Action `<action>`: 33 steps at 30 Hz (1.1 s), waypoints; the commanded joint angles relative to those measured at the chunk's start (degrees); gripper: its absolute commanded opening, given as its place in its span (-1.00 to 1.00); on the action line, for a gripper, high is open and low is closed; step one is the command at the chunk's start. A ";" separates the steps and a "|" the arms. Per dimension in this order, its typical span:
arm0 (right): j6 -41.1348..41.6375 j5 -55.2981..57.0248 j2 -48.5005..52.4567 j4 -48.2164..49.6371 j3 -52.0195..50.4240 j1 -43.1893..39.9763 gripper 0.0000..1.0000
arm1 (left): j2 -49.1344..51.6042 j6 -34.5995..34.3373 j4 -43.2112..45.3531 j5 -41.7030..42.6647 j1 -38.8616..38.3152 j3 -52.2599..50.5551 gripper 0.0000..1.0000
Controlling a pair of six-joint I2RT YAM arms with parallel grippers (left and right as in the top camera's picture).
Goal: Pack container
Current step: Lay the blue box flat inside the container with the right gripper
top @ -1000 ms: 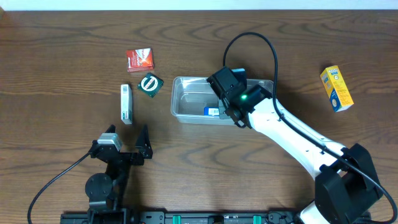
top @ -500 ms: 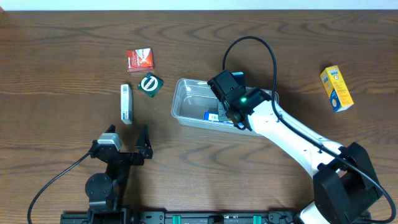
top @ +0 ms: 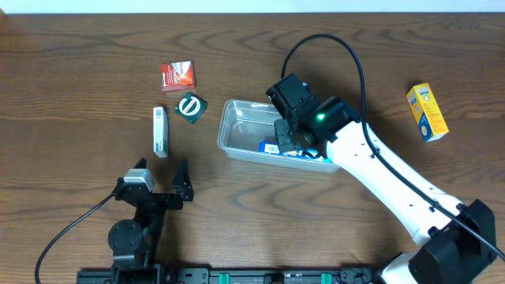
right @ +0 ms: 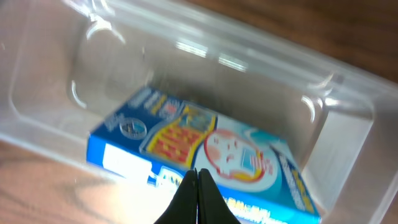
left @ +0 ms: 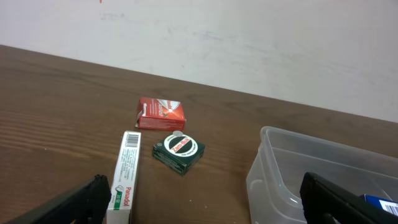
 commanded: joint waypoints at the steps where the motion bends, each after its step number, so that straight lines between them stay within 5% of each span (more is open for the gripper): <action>1: -1.07 -3.85 -0.28 -1.46 -0.22 -0.24 -0.97 | -0.09 0.57 -1.84 0.35 0.26 -1.09 0.96; 33: -0.42 -3.04 -0.28 1.29 -7.06 0.20 -0.97 | -0.09 0.57 -1.84 0.35 0.26 -1.09 0.96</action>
